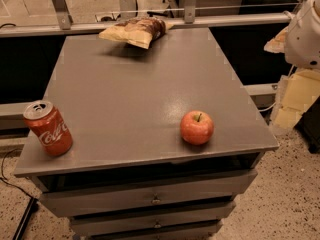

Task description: Move apple near brown chip bag

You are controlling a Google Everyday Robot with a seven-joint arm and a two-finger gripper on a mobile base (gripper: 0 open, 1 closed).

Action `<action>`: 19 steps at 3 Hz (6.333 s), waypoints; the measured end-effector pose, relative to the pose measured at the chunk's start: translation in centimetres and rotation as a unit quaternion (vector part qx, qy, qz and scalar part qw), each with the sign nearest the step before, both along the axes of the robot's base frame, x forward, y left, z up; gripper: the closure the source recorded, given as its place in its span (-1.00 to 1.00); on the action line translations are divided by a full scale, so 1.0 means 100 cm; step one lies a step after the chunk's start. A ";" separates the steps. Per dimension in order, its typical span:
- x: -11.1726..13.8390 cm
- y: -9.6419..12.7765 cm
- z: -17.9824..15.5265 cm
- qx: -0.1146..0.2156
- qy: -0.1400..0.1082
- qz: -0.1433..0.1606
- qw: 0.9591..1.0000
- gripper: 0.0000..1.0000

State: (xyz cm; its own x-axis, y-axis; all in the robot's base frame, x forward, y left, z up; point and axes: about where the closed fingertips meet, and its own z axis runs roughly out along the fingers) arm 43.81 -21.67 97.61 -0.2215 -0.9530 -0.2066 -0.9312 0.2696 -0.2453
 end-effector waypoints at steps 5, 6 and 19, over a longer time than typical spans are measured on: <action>0.025 0.089 -0.085 0.219 0.041 0.011 0.975 -1.00; 0.022 0.113 -0.099 0.264 0.050 0.017 0.963 -1.00; 0.371 0.102 -0.032 0.326 -0.217 -0.022 0.920 1.00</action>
Offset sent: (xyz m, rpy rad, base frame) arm 0.0179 0.0219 -0.0367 0.1181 0.0054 -0.0073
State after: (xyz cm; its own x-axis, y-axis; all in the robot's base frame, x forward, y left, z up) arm 80.92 -11.47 94.44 -0.0182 -0.5872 -0.8093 -0.7690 0.5255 -0.3640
